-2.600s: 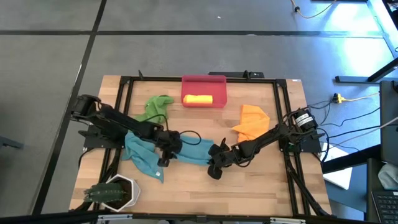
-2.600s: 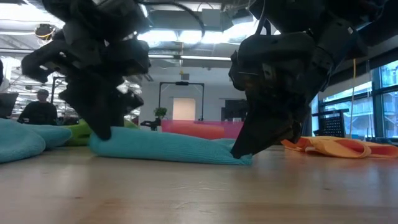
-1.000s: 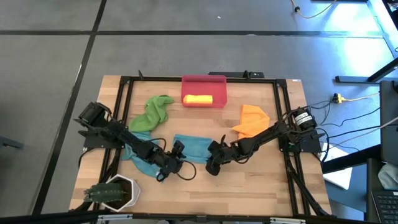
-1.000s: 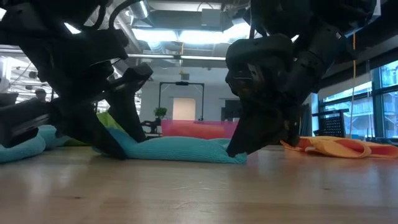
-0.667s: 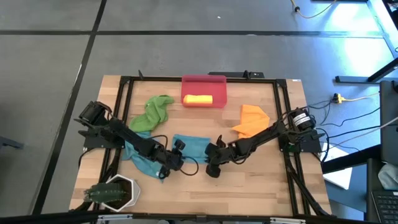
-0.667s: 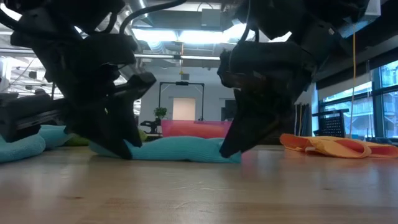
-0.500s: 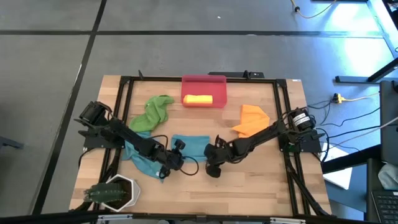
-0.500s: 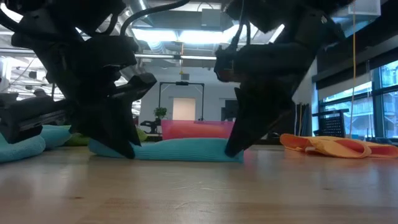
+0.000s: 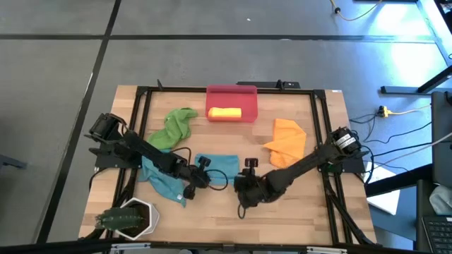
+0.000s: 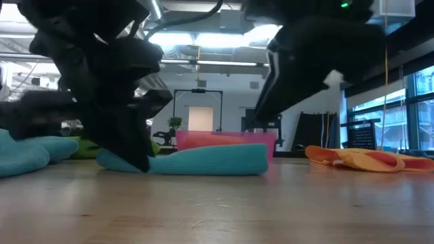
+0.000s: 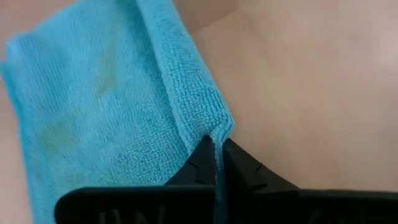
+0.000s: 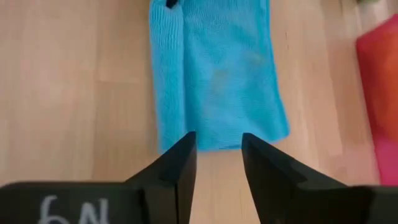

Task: Roll microfiber towels into tight, uniform cylinder then place into a basket
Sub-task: Roll the left blue microfiber cloth

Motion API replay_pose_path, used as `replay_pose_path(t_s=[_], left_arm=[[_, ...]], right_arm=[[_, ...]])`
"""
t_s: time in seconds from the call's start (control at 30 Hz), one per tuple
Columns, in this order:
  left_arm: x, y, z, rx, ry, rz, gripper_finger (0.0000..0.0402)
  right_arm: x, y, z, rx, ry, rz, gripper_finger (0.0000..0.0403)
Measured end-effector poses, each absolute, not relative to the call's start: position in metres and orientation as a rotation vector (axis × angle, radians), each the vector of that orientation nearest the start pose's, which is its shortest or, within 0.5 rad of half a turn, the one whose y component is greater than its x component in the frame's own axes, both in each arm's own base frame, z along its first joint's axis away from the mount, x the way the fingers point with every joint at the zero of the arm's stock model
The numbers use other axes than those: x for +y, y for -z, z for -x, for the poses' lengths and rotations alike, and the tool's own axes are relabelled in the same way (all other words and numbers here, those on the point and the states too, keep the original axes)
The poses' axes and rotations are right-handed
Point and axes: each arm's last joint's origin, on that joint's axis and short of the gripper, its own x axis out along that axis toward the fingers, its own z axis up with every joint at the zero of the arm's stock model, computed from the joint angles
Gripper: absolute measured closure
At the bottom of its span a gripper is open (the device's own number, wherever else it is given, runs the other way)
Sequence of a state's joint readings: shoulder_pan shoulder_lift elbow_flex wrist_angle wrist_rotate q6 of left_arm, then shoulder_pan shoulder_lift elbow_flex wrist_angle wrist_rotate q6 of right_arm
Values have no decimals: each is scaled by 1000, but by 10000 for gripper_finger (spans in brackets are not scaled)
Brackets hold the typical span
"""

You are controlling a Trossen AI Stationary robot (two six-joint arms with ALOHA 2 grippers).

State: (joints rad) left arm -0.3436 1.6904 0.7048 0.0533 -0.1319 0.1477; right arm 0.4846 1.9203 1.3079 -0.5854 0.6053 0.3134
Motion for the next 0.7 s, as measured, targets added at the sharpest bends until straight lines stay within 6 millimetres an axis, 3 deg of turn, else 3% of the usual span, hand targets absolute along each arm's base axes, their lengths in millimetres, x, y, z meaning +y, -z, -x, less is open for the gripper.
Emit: replay_pose_path(t_s=[0.2,0.43,0.7], left_arm=[[-82,-130,-281,871,345,-189,401],[-70,-132,-284,870,414,-71,401],[-52,-122,-279,763,463,62,401]], right_arm=[[175,-170,-336,949,226,384,273],[192,-169,-337,836,96,421,268],[193,-154,-337,810,70,407,193]])
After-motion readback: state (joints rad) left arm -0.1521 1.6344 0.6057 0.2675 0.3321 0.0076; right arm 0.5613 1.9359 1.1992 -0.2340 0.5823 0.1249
